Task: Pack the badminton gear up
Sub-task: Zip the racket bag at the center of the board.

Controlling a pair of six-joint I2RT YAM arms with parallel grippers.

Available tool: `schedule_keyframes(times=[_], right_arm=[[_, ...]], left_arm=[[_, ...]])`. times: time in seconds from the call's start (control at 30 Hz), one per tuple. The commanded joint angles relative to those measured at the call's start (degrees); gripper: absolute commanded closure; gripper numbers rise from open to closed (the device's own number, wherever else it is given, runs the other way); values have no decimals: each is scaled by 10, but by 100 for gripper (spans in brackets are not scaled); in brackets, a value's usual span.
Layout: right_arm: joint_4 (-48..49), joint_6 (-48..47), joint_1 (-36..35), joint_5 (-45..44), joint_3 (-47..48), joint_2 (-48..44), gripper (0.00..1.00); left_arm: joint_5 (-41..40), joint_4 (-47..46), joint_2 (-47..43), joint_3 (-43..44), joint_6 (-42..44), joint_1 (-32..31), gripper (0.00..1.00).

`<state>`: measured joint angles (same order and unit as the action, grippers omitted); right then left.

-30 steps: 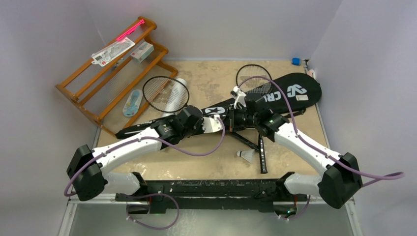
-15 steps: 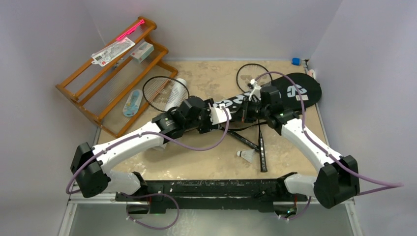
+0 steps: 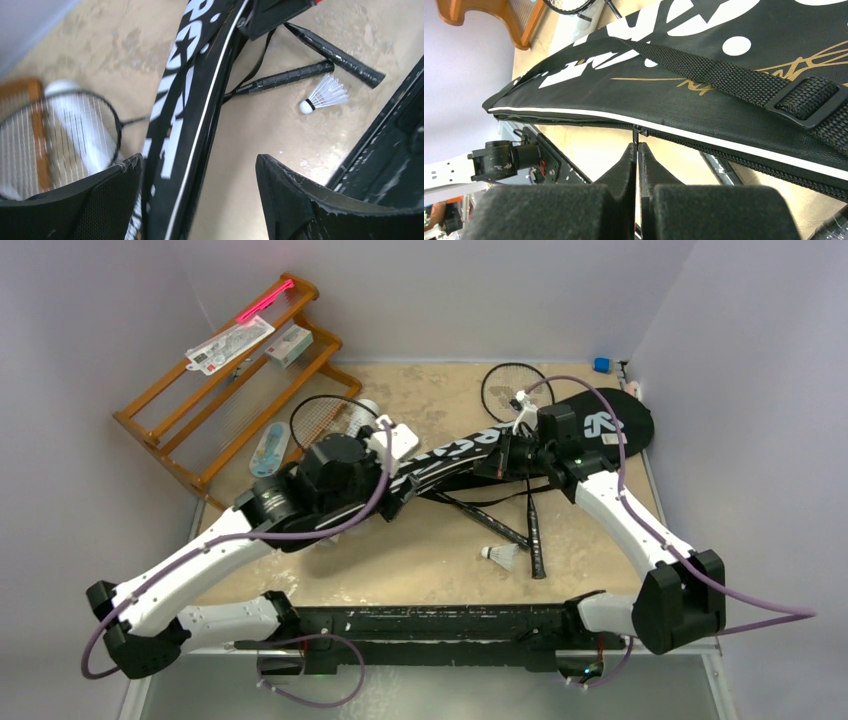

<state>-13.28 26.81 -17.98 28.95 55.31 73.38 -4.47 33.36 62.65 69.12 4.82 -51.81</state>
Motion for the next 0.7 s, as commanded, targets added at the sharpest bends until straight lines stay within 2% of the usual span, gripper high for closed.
schedule_keyframes(times=[0.0,0.13,0.27,0.37,0.53,0.67], right_arm=[[19,-11,4,22,35,-1,100],[19,-7,5,23,36,0,100],[16,-8,5,23,39,-2,100],[13,-9,4,23,42,-3,100],[5,-13,4,20,45,-9,100],[3,-14,6,21,46,-12,100]], left_arm=[[-61,123,-31,29,-180,0,19],[-30,205,-21,16,-194,0,17],[-97,249,10,-15,-207,0,17],[-107,231,24,-19,-185,-2,17],[-177,220,70,-18,-147,-3,17],[-189,180,94,-35,-113,-4,22]])
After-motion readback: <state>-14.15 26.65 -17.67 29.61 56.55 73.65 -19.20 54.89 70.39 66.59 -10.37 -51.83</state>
